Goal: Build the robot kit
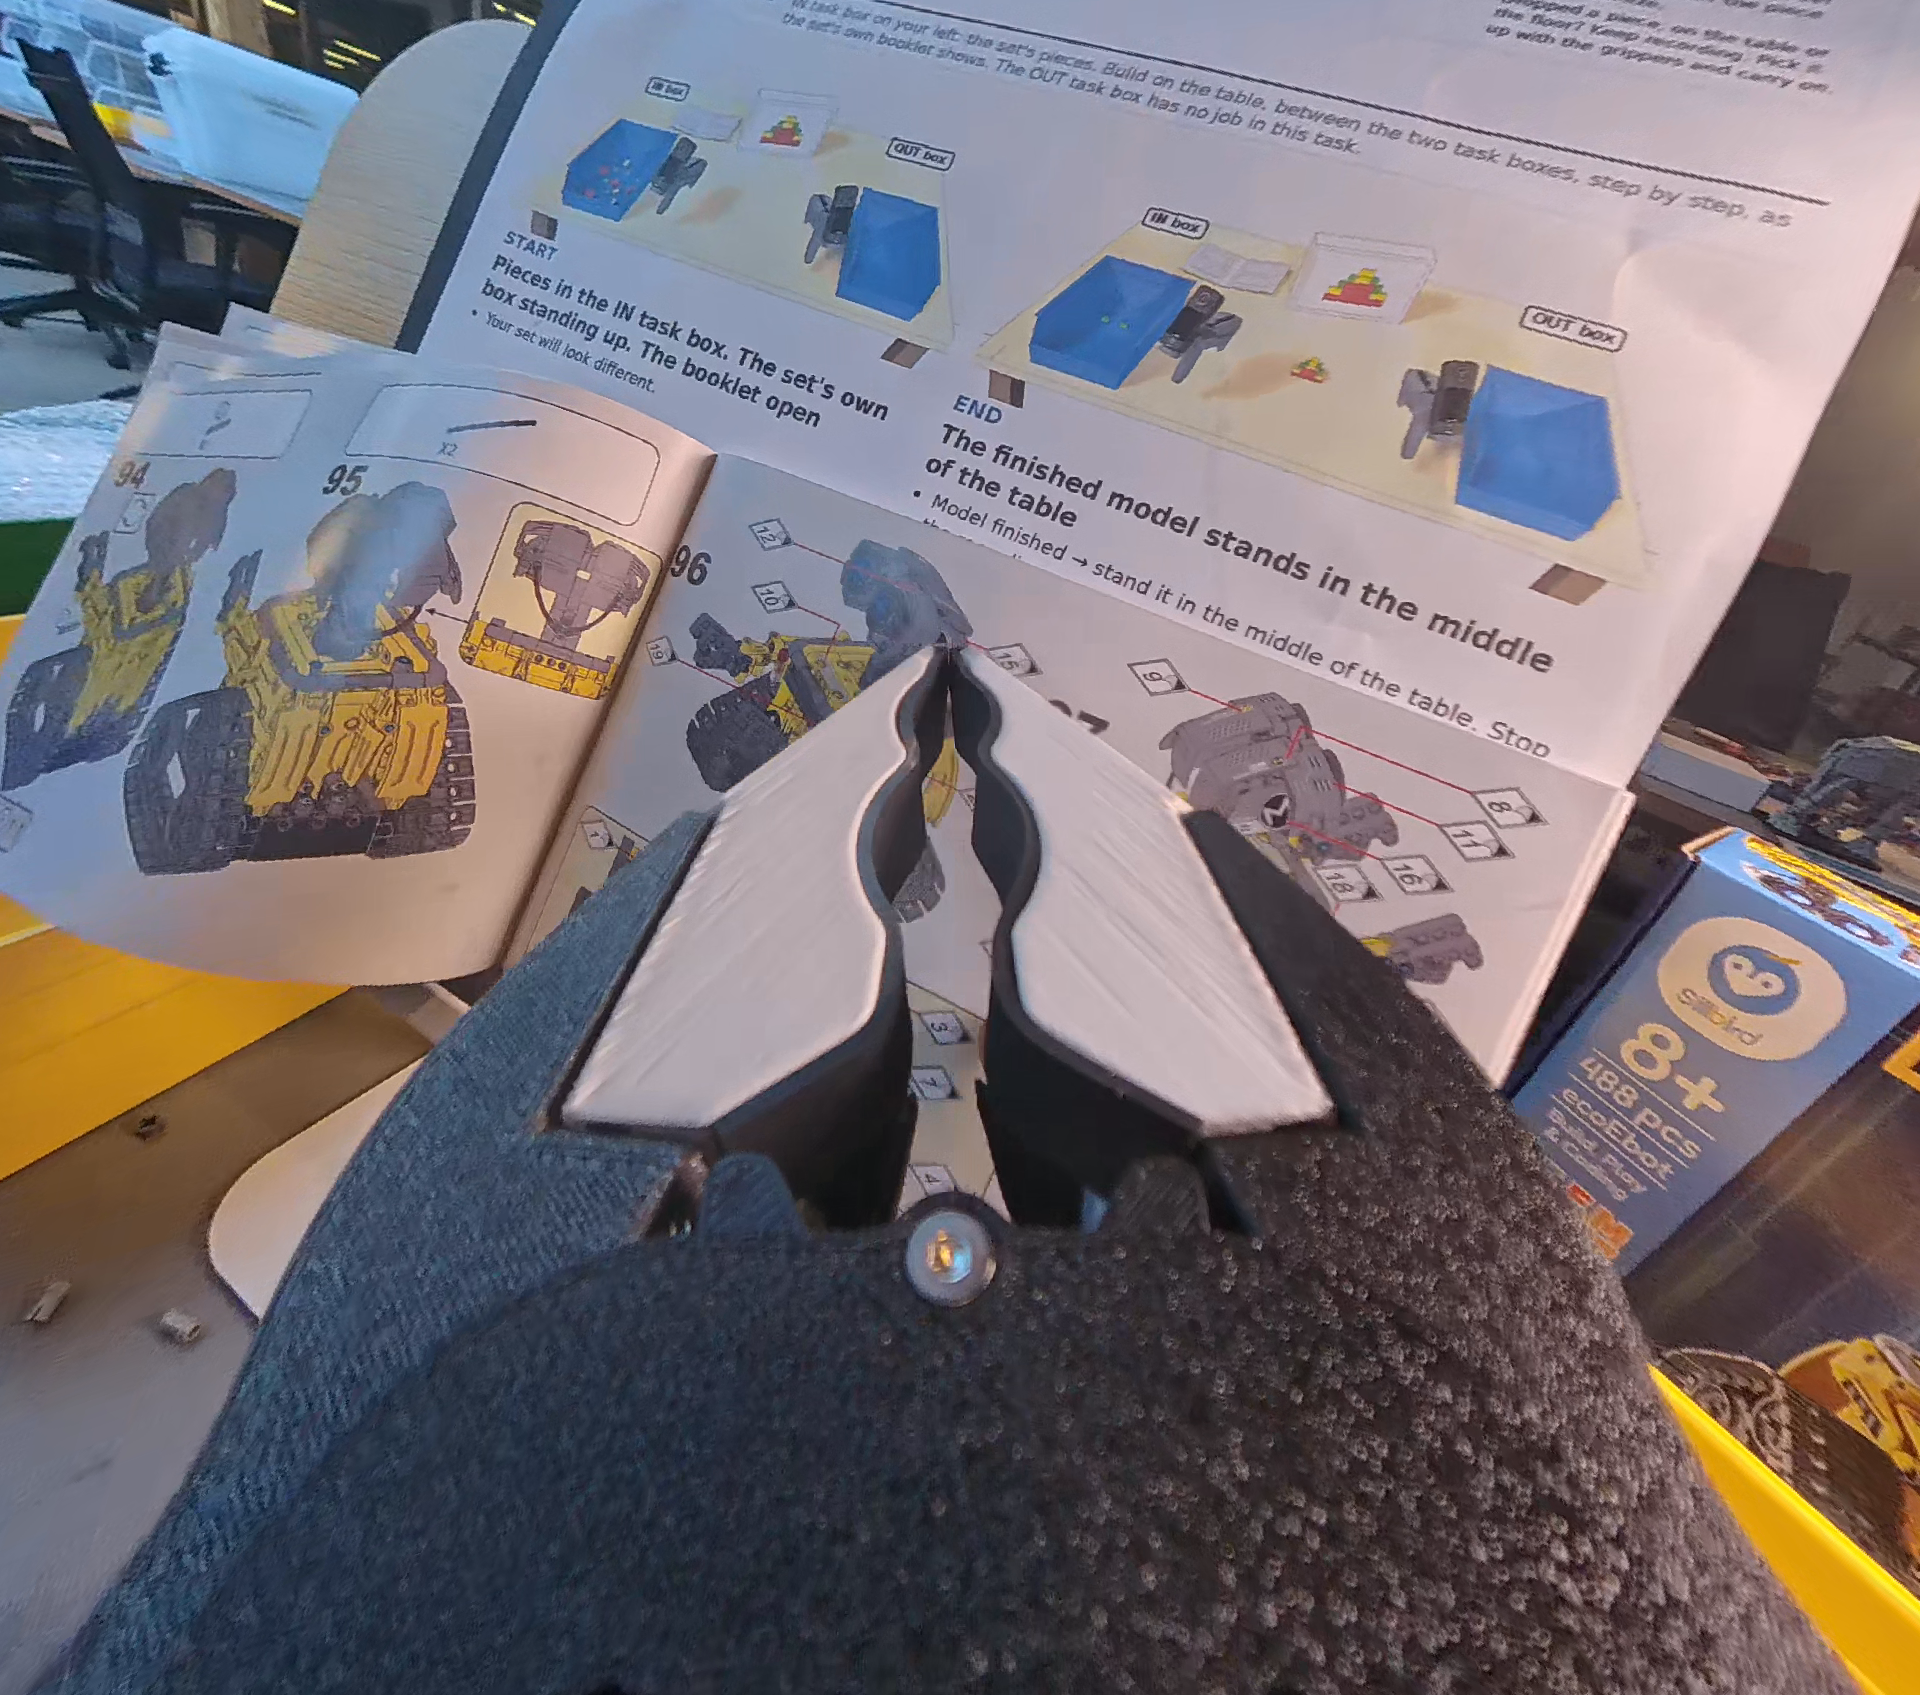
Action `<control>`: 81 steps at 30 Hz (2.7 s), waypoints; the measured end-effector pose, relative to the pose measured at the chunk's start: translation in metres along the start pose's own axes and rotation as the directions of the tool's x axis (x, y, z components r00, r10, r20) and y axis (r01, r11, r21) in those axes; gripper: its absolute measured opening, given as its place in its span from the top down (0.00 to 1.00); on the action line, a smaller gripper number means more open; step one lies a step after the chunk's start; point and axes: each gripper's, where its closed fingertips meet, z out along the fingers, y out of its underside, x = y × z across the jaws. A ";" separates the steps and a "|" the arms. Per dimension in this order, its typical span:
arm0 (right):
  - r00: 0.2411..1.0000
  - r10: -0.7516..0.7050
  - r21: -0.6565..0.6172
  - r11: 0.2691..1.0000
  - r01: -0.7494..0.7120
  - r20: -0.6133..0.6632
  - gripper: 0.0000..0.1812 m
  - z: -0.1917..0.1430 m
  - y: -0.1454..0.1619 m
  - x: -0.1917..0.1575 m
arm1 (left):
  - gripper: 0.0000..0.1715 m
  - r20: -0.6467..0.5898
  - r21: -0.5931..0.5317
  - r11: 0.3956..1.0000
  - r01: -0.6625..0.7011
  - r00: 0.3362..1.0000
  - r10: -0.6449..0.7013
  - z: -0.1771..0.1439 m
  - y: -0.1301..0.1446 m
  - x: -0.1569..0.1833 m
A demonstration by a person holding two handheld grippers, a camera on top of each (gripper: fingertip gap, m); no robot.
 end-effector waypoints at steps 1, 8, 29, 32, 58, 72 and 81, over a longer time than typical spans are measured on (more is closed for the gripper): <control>1.000 -0.005 -0.002 1.000 0.005 0.006 1.00 0.001 0.001 -0.002 | 0.70 0.000 0.000 1.000 0.002 1.000 -0.002 0.000 0.000 0.000; 1.000 -0.001 -0.015 1.000 0.001 0.009 1.00 0.002 0.004 -0.002 | 0.70 -0.006 -0.002 1.000 -0.001 1.000 0.001 0.000 0.000 0.001; 0.996 0.031 0.040 0.999 -0.035 0.084 0.99 -0.016 -0.025 -0.022 | 0.72 0.064 0.025 1.000 -0.019 0.998 0.017 -0.007 -0.010 -0.015; 0.987 -0.025 0.041 0.999 0.018 0.160 0.96 -0.041 -0.043 -0.042 | 0.74 0.150 0.064 0.996 -0.064 0.987 0.053 -0.024 -0.034 -0.039; 0.932 0.129 -0.065 0.991 -0.113 0.340 0.91 -0.225 0.080 -0.130 | 0.68 0.153 -0.703 0.698 0.138 0.987 -0.041 -0.073 0.116 -0.075; 0.938 0.111 -0.033 0.994 -0.107 0.328 0.91 -0.230 0.072 -0.128 | 0.96 0.078 -0.542 0.840 0.035 0.997 0.009 -0.068 0.060 -0.063; 0.895 0.116 0.056 0.986 -0.154 0.431 0.90 -0.232 0.028 -0.157 | 0.96 -0.062 -0.221 0.974 0.043 0.996 -0.058 -0.079 -0.035 -0.031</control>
